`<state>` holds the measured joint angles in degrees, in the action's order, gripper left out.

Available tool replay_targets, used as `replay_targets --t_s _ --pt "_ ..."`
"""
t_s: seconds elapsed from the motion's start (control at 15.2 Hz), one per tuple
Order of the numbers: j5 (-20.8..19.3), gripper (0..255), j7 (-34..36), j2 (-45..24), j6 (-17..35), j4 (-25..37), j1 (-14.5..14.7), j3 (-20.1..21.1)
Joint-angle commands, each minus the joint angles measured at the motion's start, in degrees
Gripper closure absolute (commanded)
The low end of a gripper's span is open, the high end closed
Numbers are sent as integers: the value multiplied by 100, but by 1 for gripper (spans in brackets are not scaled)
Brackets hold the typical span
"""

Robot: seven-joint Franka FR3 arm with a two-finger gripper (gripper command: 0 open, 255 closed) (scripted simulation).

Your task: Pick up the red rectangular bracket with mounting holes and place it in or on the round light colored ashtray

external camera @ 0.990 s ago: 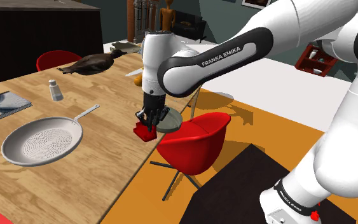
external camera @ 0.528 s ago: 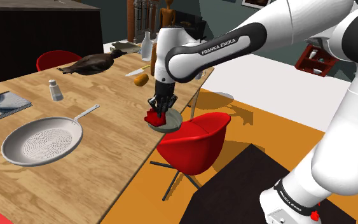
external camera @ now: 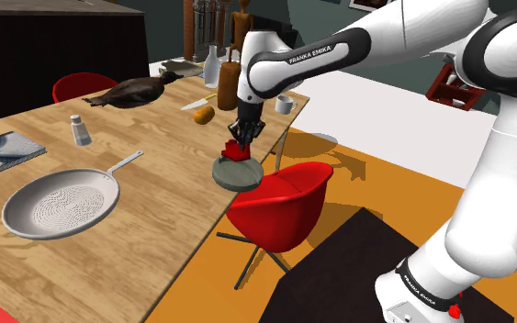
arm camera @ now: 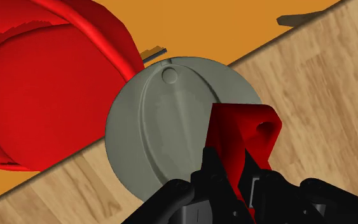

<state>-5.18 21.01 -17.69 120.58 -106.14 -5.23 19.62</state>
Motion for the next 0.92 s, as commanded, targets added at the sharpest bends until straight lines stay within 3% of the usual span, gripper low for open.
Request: replay_targets --t_s 0.0,0.86 --pt "-26 255 -113 -97 21 71 -63 -48" --pt "-248 255 15 -633 839 -236 12 -150"
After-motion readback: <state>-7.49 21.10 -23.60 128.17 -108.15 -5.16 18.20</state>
